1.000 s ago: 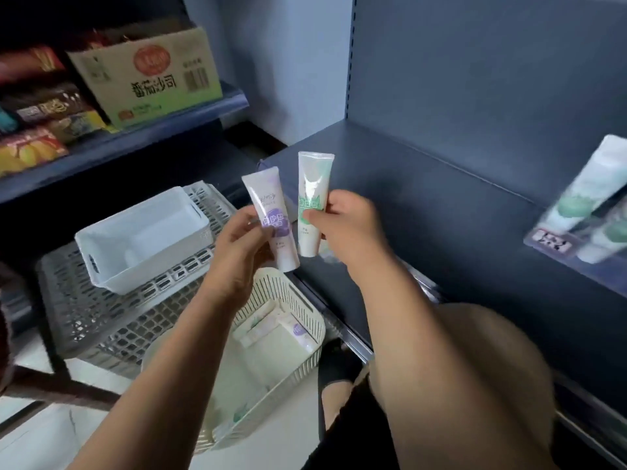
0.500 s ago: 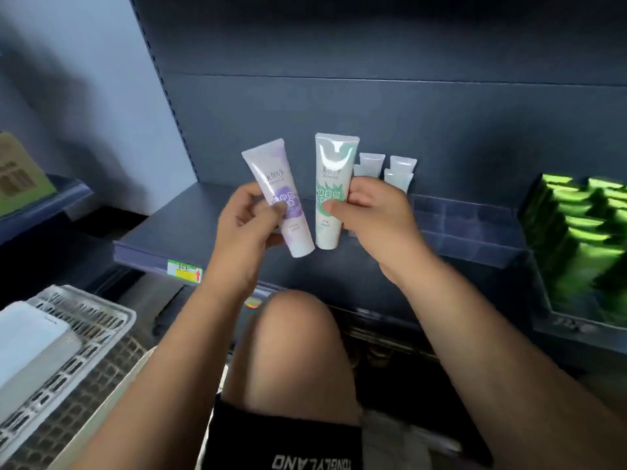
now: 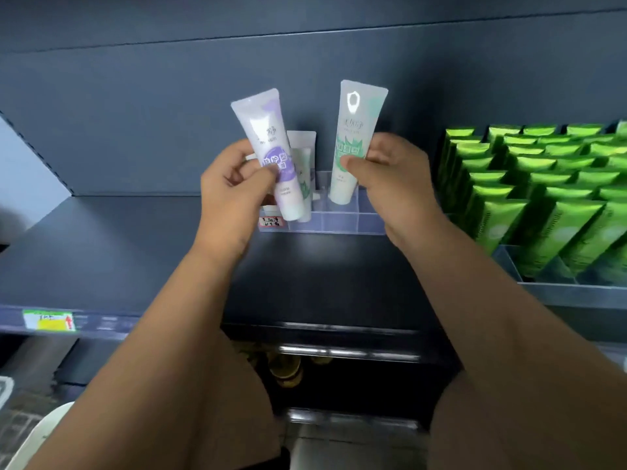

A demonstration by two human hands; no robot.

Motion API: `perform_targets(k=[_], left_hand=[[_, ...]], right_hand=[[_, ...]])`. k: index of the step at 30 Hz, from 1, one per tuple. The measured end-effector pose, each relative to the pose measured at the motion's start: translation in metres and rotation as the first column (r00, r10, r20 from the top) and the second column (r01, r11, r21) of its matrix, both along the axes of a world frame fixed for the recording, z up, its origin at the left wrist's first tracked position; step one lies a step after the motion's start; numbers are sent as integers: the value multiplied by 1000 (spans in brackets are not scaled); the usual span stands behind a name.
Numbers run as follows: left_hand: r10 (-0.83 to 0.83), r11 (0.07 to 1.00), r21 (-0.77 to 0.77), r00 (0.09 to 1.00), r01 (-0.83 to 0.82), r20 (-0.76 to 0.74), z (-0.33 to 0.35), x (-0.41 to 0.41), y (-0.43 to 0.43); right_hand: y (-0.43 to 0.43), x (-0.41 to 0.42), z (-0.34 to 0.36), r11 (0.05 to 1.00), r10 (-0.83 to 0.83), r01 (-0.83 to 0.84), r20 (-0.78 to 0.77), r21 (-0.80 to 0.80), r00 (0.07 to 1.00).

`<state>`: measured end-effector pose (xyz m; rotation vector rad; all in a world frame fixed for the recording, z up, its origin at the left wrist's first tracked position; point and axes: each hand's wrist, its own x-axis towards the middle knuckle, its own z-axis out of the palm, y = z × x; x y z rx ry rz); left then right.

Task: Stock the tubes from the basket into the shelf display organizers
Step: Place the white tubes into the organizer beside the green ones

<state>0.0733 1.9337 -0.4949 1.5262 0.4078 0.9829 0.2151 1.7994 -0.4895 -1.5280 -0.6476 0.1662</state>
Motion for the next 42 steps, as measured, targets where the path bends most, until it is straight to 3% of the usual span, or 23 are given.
perform_targets(k=[4,15,20,26,32,42], left_hand=[[11,1000,-4,1000,-11,1,-5,12,12],[-75,996,46,992,71,103,33,47,16],[-187,972,132,981,193,-58,73,78,21],[-131,952,233,954,198,-271,93,113,31],[-144,886,363,915,289,-377,94,132,34],[41,757,553,820,347,-571,79,167,43]], right_hand=[[16,26,-5,999,-5,6,18,-35,1000],[36,41,-12,1000,-10,13,-134,20,991],[31,44,-17,992,-109,117,-151,43,982],[25,51,-16,981,-184,190,-133,36,974],[20,53,-19,977,-212,215,-136,1,968],[27,56,-28,971,-155,147,-28,-188,988]])
